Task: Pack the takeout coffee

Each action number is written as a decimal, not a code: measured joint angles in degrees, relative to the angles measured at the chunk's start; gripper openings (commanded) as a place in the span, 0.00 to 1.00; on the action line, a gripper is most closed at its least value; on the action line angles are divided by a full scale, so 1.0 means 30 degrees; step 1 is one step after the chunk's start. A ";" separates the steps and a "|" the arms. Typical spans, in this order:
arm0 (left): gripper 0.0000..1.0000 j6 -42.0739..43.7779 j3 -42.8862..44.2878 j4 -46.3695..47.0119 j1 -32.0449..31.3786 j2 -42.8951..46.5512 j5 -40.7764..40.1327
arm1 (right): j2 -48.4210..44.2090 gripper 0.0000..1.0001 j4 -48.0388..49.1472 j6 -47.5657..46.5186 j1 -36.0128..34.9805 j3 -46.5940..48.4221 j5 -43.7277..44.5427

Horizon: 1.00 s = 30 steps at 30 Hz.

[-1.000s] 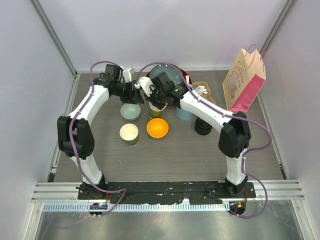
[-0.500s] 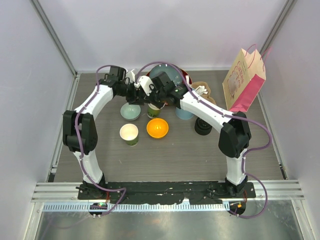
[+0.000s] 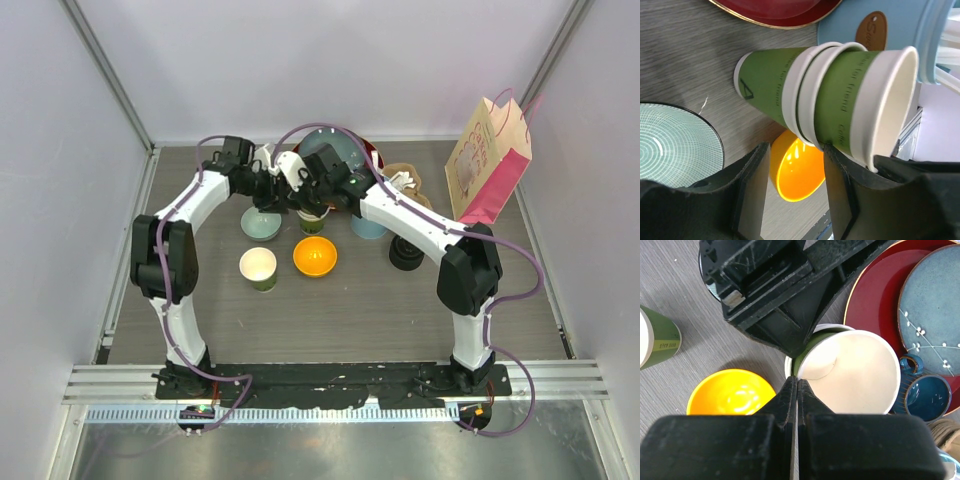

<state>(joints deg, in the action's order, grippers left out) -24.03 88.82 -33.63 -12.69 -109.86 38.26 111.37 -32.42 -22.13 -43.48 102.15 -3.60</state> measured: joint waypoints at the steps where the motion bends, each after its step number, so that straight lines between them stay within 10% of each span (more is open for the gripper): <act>1: 0.50 0.0007 0.0000 -0.0015 0.0000 -0.0168 -0.0117 | 0.0000 0.01 0.0036 0.0000 -0.0007 0.0000 -0.0007; 20: 0.55 0.1632 0.2076 -0.1559 0.0211 0.0000 -0.0743 | -0.2259 0.01 -0.0707 -0.0670 -0.0058 0.1537 0.0882; 30: 0.75 0.3206 0.2586 -0.3497 0.1333 0.1479 -0.0750 | -0.5967 0.01 -0.2186 -0.0867 -0.2222 0.1239 0.2455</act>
<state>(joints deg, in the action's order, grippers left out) -14.41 96.57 -44.12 -8.69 -105.43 36.01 93.47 -38.98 -24.73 -50.15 105.86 3.77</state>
